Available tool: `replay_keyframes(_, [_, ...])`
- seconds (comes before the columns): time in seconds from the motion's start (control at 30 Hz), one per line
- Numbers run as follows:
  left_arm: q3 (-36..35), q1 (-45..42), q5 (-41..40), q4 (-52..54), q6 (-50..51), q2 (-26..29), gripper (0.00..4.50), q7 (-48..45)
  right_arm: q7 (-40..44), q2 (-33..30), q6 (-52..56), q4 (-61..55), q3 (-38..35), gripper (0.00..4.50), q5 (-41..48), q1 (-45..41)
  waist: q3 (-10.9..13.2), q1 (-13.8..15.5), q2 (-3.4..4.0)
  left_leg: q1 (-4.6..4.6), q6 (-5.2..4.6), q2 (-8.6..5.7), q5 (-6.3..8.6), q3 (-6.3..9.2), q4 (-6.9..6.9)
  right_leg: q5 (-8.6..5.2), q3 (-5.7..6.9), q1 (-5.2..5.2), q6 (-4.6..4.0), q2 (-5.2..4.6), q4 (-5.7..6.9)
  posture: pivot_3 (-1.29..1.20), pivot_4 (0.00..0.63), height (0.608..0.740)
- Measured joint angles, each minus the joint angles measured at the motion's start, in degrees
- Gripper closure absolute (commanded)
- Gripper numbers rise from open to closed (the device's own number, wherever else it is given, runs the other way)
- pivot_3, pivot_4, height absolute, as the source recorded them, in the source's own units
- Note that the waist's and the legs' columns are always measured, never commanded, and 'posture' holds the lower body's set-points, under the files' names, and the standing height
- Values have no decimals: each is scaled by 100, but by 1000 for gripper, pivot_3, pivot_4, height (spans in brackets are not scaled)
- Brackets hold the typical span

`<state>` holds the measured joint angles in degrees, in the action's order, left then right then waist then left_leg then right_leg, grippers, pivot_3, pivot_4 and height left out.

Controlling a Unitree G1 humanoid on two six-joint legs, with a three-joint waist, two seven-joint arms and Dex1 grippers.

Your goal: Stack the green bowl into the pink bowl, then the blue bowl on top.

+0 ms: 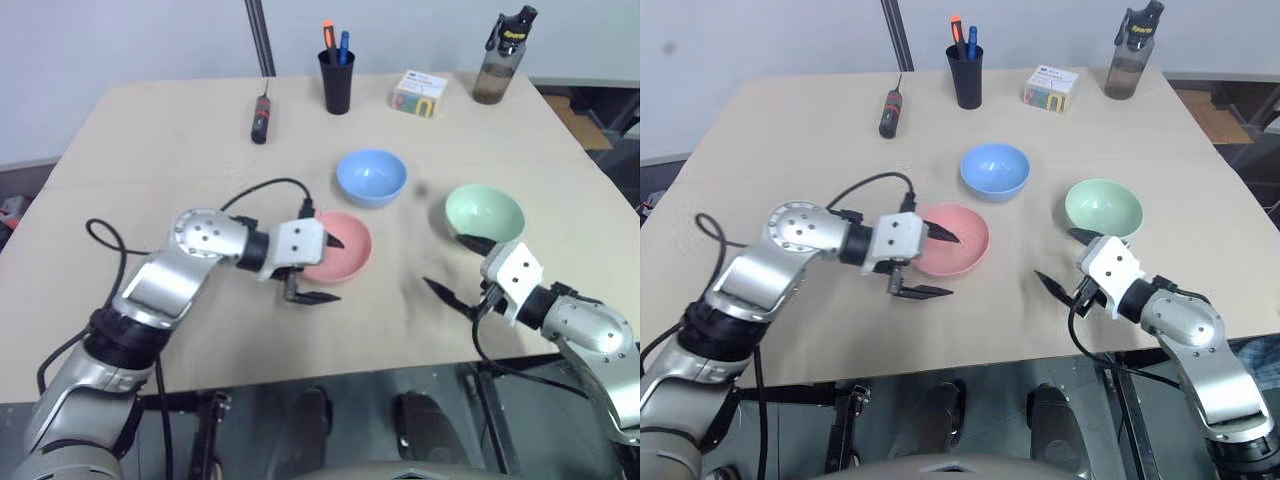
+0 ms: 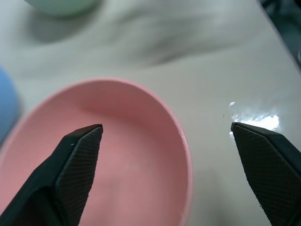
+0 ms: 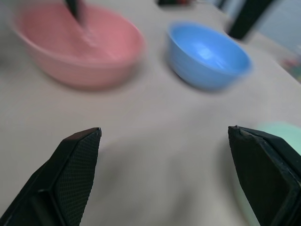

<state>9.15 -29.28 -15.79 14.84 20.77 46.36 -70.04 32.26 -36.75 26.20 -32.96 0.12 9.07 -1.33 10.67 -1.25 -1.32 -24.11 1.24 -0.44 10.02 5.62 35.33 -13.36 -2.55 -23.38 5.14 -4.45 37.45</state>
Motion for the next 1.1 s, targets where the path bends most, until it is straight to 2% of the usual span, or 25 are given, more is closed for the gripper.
replay_keyframes(0.07, [-694,359,-442,104,-90,-332,65,282,-106,-27,284,193,42,0,-150,-314,0,-12,0,8,0,1,0,-5,1,-2,-5,2,-4,-3,8,0,150,740])
replay_keyframes(0.13, [-1224,888,-669,351,-29,-245,65,530,-188,-142,609,623,151,0,-398,-735,0,-25,-3,16,0,1,0,-6,1,-2,-5,6,-9,-1,12,0,150,740])
replay_keyframes(0.27, [-1576,1313,-914,425,-34,-234,65,594,-181,-237,881,1556,461,0,-726,-1486,2,-44,-2,21,0,0,-1,-14,3,-3,-11,10,-39,-2,14,0,150,740])
replay_keyframes(0.37, [-1792,1391,-1418,483,64,-305,0,547,-123,-233,1003,2116,663,709,-876,-1951,2,-24,-3,20,0,-1,-1,-11,3,-1,-9,13,-43,-2,11,0,150,740])
replay_keyframes(0.43, [-1997,1391,-1879,565,267,-343,0,549,-60,-233,1052,2347,691,1596,-891,-2100,2,-33,-3,19,0,-1,0,-11,2,11,-10,13,-23,-2,10,0,150,740])
replay_keyframes(0.57, [-2124,1486,-2058,708,289,-374,0,778,86,-234,1059,2616,786,2884,-946,-2257,2,-73,-3,20,0,-1,0,-12,0,13,-11,13,-21,-2,9,0,150,740])
replay_keyframes(0.6, [-2148,1515,-2140,714,338,-381,0,805,116,-234,1052,2640,815,3495,-963,-2267,2,-85,-2,21,0,-1,0,-12,0,12,-11,12,-21,-1,10,0,150,740])
replay_keyframes(0.7, [-2203,1580,-2382,766,482,-380,0,870,146,-233,1046,2663,820,4430,-990,-2273,2,-95,-2,21,0,-1,0,-12,0,12,-11,12,-20,-1,10,0,150,740])
replay_keyframes(0.93, [-2220,1638,-2552,929,482,-425,0,1014,638,-202,769,2274,837,4430,-798,-2284,3,-102,-1,22,0,0,0,-12,-1,12,-11,12,-20,0,10,0,150,740])
replay_keyframes(1.0, [-2333,1904,-2620,920,390,-477,0,976,991,57,735,1782,868,4430,-374,-2331,4,-161,2,32,0,10,1,-25,-11,12,-25,11,-20,6,10,0,150,740])
replay_keyframes(1.1, [-2497,2270,-2779,891,383,-526,0,875,1220,552,874,1132,1340,4430,-60,-2738,4,-208,3,29,0,20,0,-21,-13,12,-26,0,-21,19,18,0,150,740])
